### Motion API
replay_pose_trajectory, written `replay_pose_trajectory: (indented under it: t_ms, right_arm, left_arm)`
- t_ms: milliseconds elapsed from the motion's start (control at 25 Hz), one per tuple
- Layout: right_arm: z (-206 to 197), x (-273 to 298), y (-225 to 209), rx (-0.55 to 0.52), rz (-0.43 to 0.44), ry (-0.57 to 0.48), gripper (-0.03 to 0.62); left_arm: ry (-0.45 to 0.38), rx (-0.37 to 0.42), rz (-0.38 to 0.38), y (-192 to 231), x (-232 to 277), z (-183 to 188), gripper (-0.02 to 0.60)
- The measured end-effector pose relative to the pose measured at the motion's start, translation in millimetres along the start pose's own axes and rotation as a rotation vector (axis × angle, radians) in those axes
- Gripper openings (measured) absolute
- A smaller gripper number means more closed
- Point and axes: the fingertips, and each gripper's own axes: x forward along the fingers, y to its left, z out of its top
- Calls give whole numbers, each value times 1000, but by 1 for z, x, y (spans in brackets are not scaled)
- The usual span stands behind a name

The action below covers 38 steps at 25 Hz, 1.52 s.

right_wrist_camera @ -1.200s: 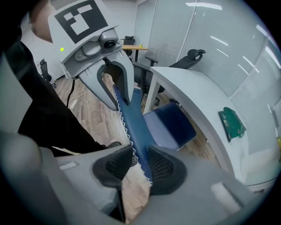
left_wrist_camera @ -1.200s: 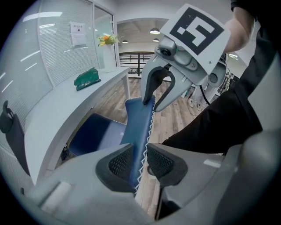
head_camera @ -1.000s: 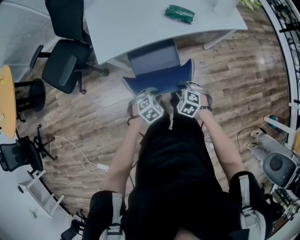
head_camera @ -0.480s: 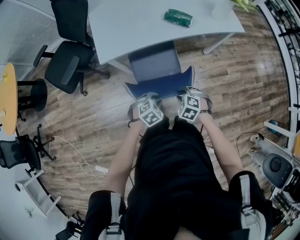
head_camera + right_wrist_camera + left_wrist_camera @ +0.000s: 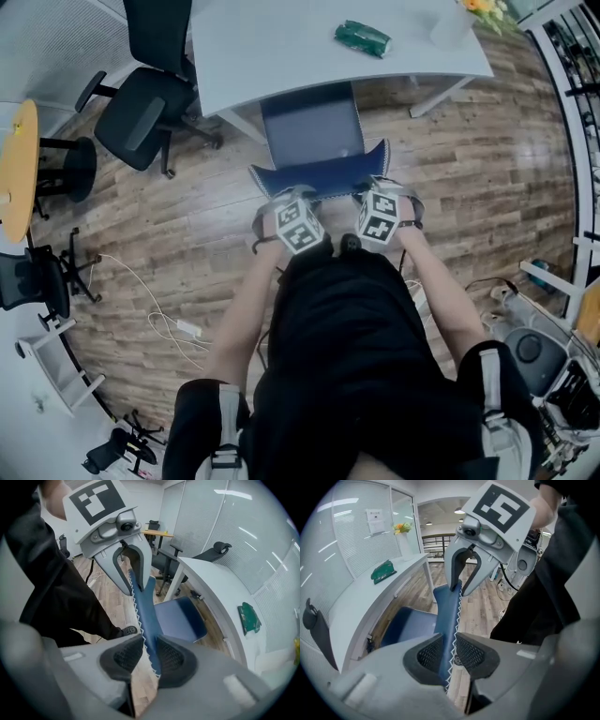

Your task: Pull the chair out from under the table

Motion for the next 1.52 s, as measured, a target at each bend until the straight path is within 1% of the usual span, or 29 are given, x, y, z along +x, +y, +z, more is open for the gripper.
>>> replay_pose_trajectory:
  t_ms: [240, 400, 680, 1000, 1360, 1520]
  right_arm:
    - [-14, -10, 12, -36, 15, -6, 97]
    - [-25, -17, 28, -42, 36, -13, 97]
    - [-36, -28, 65, -56, 58, -15, 94]
    - [-43, -38, 101, -71, 54, -30, 89]
    - [-56, -41, 150, -98, 67, -43, 83]
    - [-57, -42, 169, -104, 78, -47, 81]
  left_arm:
    - [10, -16, 8, -23, 1, 9, 89]
    - [12, -31, 12, -42, 1, 15, 87]
    - [26, -51, 8, -79, -2, 10, 89]
    - [32, -79, 41, -114, -10, 7, 95]
    - [71, -91, 66, -161, -8, -7, 98]
    - [76, -85, 69, -177, -9, -14, 100]
